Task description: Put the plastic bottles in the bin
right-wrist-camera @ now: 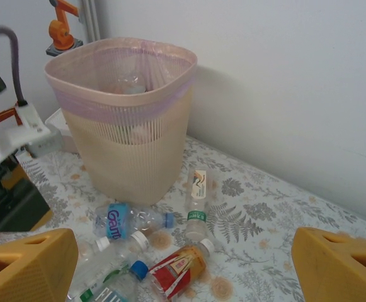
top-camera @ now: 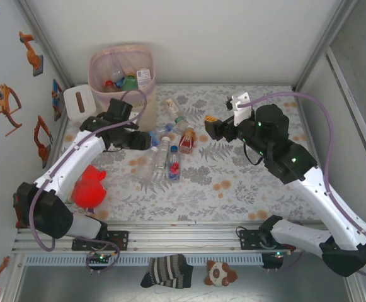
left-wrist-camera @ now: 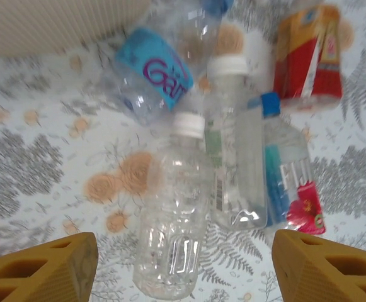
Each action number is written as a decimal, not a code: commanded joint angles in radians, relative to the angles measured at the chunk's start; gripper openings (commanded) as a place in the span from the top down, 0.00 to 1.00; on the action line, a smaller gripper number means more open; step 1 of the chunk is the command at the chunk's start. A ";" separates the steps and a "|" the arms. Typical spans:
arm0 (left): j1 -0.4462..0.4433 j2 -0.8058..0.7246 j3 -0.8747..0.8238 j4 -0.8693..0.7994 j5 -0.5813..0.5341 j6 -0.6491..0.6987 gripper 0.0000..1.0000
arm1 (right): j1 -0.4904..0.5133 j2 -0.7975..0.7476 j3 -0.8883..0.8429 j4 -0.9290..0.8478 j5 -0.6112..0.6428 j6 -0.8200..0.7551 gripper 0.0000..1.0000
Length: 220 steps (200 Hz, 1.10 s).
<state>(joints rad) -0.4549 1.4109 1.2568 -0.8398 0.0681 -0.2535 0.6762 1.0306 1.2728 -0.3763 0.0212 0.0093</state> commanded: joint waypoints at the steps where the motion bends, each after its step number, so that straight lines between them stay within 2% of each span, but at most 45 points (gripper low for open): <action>1: -0.013 -0.024 -0.077 0.067 0.049 -0.062 0.28 | -0.006 0.005 0.021 0.042 -0.013 0.023 0.13; 34: -0.029 0.007 -0.146 0.100 0.065 -0.072 0.28 | -0.006 0.011 0.018 0.046 -0.021 0.033 0.13; 118: -0.036 0.116 -0.194 0.115 0.090 -0.002 0.29 | -0.006 0.003 0.016 0.035 -0.024 0.038 0.13; 181: -0.035 0.189 -0.199 0.115 0.022 0.017 0.31 | -0.006 -0.009 0.018 0.023 -0.020 0.038 0.13; 220: -0.035 0.241 -0.191 0.134 0.026 0.026 0.31 | -0.006 -0.017 0.013 0.020 -0.010 0.038 0.13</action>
<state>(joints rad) -0.4858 1.6238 1.0702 -0.7158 0.1020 -0.2539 0.6762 1.0332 1.2728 -0.3763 0.0109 0.0307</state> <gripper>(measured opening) 0.692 0.868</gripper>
